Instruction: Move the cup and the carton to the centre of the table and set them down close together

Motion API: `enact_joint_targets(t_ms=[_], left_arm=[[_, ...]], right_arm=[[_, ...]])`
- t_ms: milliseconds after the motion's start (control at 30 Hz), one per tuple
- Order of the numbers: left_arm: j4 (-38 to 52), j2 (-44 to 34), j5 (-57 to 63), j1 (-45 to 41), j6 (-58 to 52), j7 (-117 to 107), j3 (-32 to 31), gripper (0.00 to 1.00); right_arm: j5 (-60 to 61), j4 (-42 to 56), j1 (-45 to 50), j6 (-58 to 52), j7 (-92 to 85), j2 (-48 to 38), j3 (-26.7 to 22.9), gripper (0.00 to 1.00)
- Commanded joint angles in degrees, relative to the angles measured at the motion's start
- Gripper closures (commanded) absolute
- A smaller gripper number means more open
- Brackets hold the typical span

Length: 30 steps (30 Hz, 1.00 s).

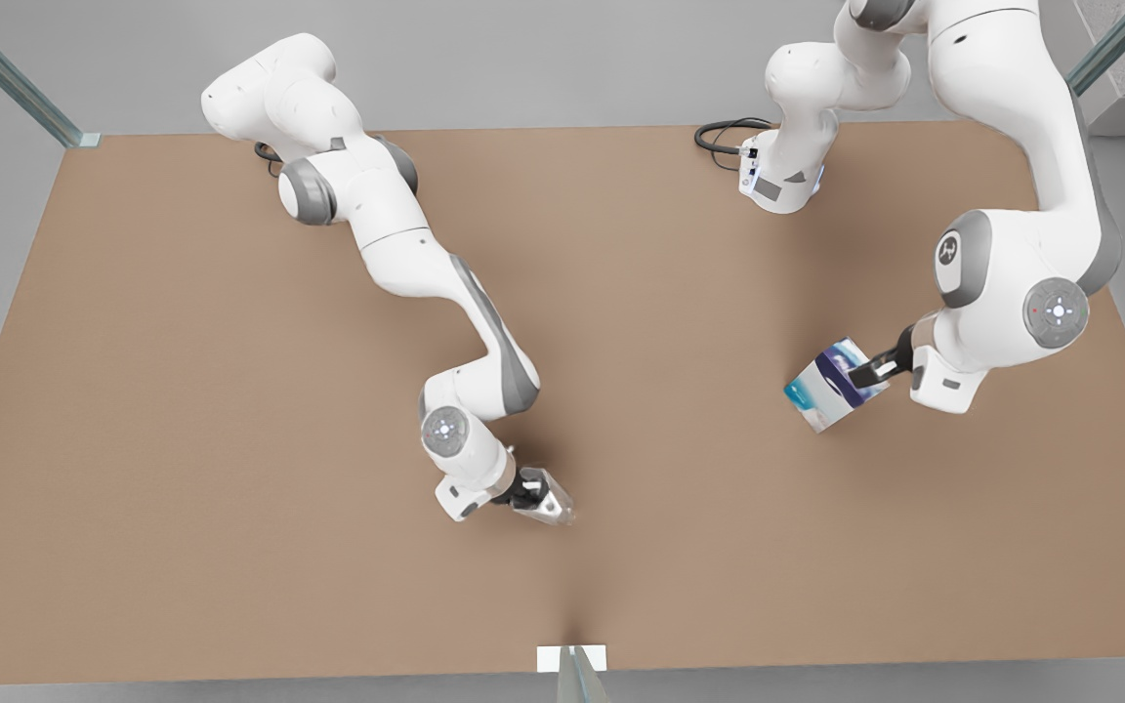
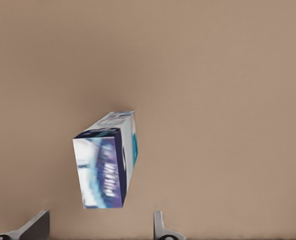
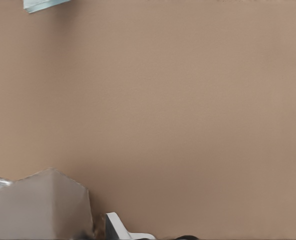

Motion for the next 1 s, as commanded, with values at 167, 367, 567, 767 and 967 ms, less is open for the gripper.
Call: enact_joint_targets(t_ms=[167,367,567,767,967], left_arm=[[-7.67,-1.99,0.09,-0.02,4.12,0.26,0.04,0.0],[-9.79,-1.02,2.99,3.06,8.86,2.29,0.13,0.01],[-12.51,-1.46,1.93,1.74,9.57,-1.05,-0.22,0.01],[-16.64,-1.37,1.67,2.09,12.56,-0.97,-0.22,0.01],[-19.45,-0.58,-0.79,1.92,15.98,-1.05,-0.22,0.01]], right_arm=[[8.3,-0.11,0.72,1.29,-5.15,-0.02,-1.26,0.0],[8.39,-0.11,0.72,1.2,-5.15,-0.02,-1.17,0.0],[10.14,-1.17,2.22,-1.53,-4.62,-4.14,-0.73,0.0],[10.5,-2.31,2.92,-2.31,-4.62,-4.94,-1.26,0.0],[-27.47,-8.2,-1.38,-43.18,-20.0,-33.23,-8.21,0.0]])
